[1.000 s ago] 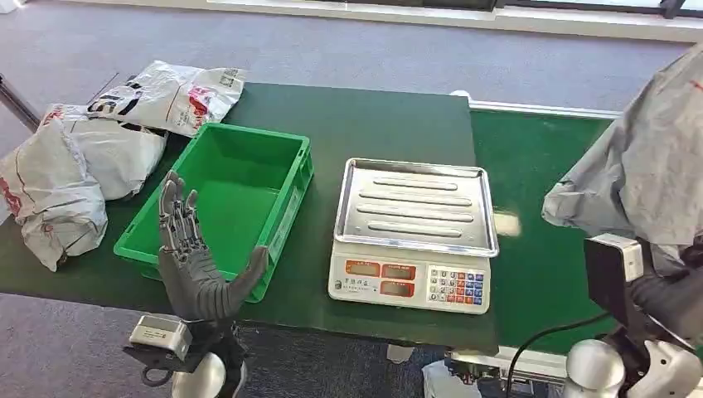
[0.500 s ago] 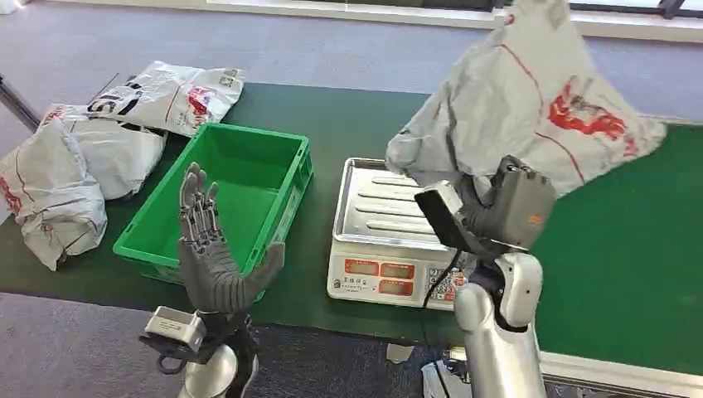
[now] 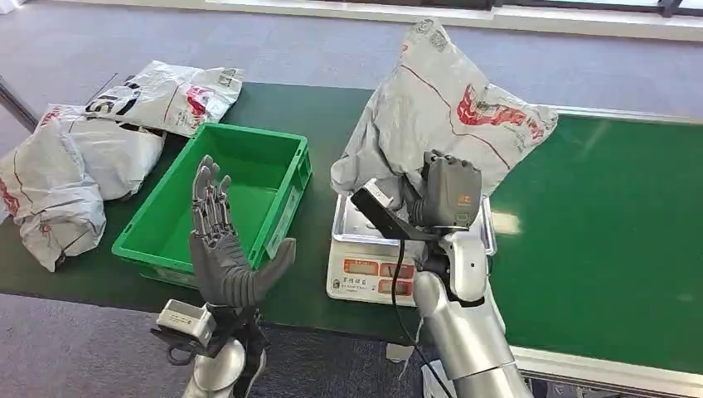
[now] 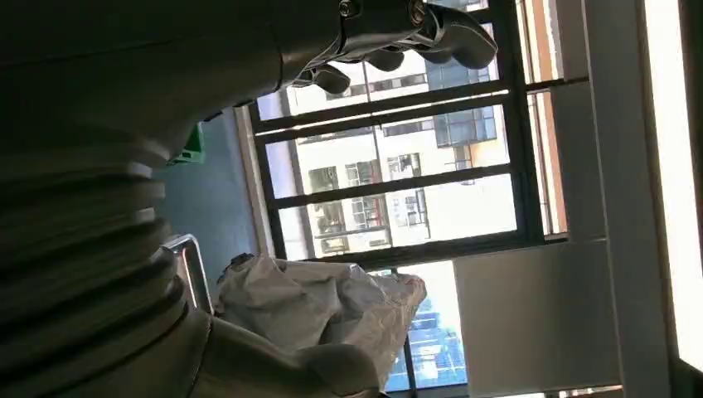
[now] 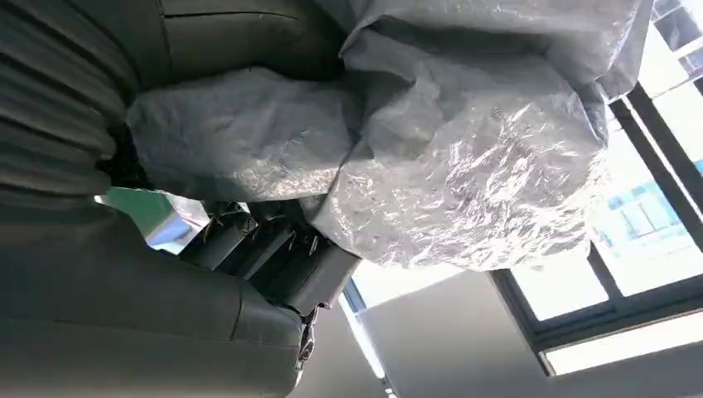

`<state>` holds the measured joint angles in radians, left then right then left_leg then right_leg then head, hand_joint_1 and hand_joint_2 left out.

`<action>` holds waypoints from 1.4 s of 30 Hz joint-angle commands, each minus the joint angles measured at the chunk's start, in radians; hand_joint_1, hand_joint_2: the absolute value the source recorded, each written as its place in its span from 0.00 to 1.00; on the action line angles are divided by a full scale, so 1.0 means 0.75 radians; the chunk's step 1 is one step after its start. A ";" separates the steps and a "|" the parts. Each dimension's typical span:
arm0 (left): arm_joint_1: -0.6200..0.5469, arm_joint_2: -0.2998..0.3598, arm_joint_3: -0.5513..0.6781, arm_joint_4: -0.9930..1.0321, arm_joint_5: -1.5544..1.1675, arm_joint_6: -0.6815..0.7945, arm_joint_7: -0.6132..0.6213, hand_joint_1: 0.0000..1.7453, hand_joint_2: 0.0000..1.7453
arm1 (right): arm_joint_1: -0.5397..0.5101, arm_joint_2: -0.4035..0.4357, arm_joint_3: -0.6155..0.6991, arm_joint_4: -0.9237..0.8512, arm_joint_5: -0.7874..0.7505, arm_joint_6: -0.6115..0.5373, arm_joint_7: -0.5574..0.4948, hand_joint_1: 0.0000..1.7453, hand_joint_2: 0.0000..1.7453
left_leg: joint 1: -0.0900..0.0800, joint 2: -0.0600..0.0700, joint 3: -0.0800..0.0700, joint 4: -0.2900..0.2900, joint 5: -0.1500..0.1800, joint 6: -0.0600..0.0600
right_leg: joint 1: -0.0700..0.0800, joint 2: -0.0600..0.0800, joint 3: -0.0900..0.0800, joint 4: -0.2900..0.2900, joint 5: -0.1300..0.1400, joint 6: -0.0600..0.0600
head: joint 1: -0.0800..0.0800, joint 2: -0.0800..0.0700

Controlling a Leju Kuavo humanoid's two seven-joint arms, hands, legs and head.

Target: Moved the parcel from conveyor to table for the left to box.

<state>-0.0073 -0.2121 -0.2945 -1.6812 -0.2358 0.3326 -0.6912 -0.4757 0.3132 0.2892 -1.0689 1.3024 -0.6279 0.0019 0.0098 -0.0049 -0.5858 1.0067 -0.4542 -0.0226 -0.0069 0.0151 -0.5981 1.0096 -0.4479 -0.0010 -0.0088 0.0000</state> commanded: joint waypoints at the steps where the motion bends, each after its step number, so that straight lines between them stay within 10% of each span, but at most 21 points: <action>1: -0.088 -0.023 -0.025 0.075 0.004 0.007 0.008 0.00 1.00 | -0.080 -0.030 0.038 0.128 -0.005 0.002 0.003 1.00 1.00 | -0.001 -0.003 0.001 -0.002 0.001 0.001 | 0.000 -0.005 0.002 -0.001 0.000 0.001 | 0.000 0.000; 7: -0.073 -0.021 -0.028 0.068 0.004 0.009 0.008 0.00 1.00 | -0.083 -0.028 0.046 0.129 -0.001 -0.002 0.003 1.00 1.00 | -0.001 -0.003 0.000 -0.001 0.001 0.002 | 0.000 -0.005 0.001 -0.001 0.000 0.001 | 0.000 0.000; 8: -0.064 -0.019 -0.029 0.059 0.003 0.012 0.009 0.00 1.00 | -0.082 -0.027 0.051 0.127 0.007 -0.012 0.010 0.01 1.00 | 0.000 -0.001 0.000 0.000 0.000 0.001 | 0.000 -0.003 0.001 -0.001 0.000 0.000 | 0.000 0.000; 13: -0.069 -0.022 -0.033 0.064 0.002 0.031 0.014 0.00 1.00 | -0.075 -0.022 0.075 0.085 0.000 -0.025 0.003 0.00 1.00 | 0.000 -0.001 0.000 0.000 0.000 0.001 | 0.000 -0.003 0.001 0.000 0.000 0.000 | 0.000 0.000; 14: -0.069 -0.021 -0.034 0.062 0.002 0.036 0.015 0.00 1.00 | -0.070 -0.022 0.079 0.065 -0.006 -0.027 0.000 0.00 0.00 | -0.001 -0.002 0.000 -0.001 0.001 0.001 | 0.000 -0.004 0.001 -0.001 0.000 0.001 | 0.000 0.000; 42: -0.040 -0.019 -0.043 0.040 0.002 0.055 0.032 0.00 1.00 | -0.020 -0.044 0.090 -0.036 -0.050 0.056 0.013 0.00 0.00 | 0.000 -0.002 0.000 0.000 0.000 0.001 | 0.000 -0.003 0.001 -0.001 0.000 0.000 | 0.000 0.000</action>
<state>-0.0067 -0.2117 -0.2960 -1.6846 -0.2361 0.3658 -0.6737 -0.4796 0.3181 0.3277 -1.0879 1.2883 -0.6043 0.0149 0.0098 -0.0049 -0.5860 1.0067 -0.4543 -0.0226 -0.0069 0.0151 -0.5986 1.0096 -0.4479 -0.0010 -0.0088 0.0000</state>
